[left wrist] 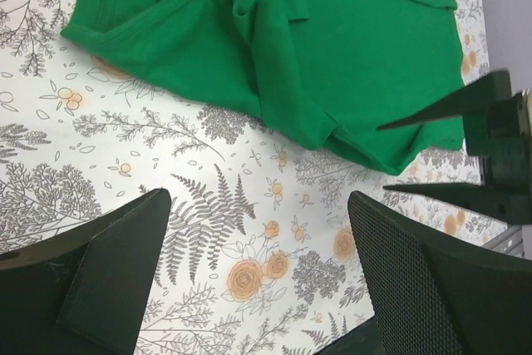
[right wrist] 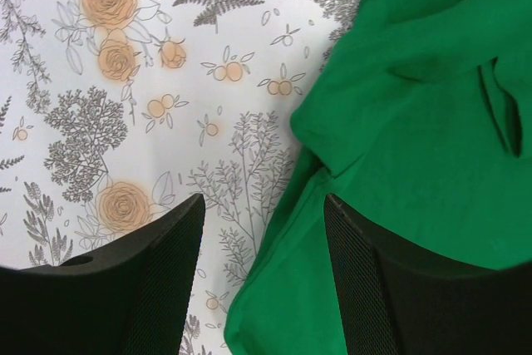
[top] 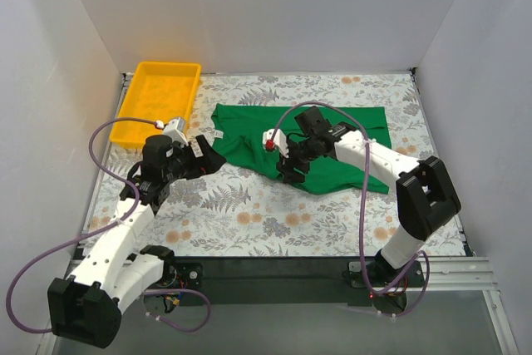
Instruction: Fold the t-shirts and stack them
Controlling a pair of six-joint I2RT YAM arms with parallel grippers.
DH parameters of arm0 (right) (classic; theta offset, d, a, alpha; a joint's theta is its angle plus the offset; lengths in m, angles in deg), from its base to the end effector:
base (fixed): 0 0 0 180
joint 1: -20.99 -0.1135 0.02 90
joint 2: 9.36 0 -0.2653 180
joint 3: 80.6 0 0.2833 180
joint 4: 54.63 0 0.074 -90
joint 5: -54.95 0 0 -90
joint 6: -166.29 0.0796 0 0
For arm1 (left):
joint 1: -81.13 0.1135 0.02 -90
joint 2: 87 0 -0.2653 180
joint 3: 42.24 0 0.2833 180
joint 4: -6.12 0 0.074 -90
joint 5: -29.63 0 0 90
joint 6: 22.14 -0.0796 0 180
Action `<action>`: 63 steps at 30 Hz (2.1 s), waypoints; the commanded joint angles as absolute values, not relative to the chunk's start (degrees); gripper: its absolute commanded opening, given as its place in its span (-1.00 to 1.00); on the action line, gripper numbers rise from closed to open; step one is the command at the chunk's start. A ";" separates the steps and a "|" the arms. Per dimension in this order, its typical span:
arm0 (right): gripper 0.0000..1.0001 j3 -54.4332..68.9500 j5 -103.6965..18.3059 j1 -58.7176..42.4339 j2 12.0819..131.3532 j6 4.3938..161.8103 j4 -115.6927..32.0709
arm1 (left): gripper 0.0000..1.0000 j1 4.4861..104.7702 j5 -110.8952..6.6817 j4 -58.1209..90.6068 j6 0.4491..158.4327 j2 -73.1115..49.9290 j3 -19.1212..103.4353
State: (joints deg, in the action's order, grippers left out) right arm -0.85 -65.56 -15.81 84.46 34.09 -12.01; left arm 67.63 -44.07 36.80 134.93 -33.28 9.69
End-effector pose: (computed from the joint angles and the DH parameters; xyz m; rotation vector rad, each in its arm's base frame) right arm 0.2887 0.2664 0.1902 -1.7253 1.7764 0.6376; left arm 0.2603 -0.0855 0.2378 -0.8838 2.1561 -1.0784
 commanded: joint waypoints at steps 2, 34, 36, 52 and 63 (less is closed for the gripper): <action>0.32 5.27 -63.80 -15.93 85.64 35.86 -11.64 | 0.76 67.86 -45.25 37.86 133.43 -38.12 6.38; 0.31 9.93 -63.62 -15.93 90.65 50.80 -22.45 | 0.74 67.86 -44.02 35.92 133.60 -39.80 5.15; 0.30 10.11 -63.01 -15.93 90.83 52.11 -23.42 | 0.74 67.86 -44.02 35.84 133.52 -39.63 5.23; 0.24 15.91 -50.79 -18.74 101.63 67.23 -28.43 | 0.73 67.86 -44.02 35.75 133.69 -39.27 5.06; -0.26 16.53 -49.99 -19.44 103.58 70.14 -28.70 | 0.72 67.86 -43.41 35.49 133.78 -38.83 4.97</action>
State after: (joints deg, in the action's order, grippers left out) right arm 14.36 -50.63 -19.22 104.46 68.82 -26.88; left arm 67.63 -43.86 36.30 134.51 -38.66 5.28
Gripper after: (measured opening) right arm 0.415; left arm 0.864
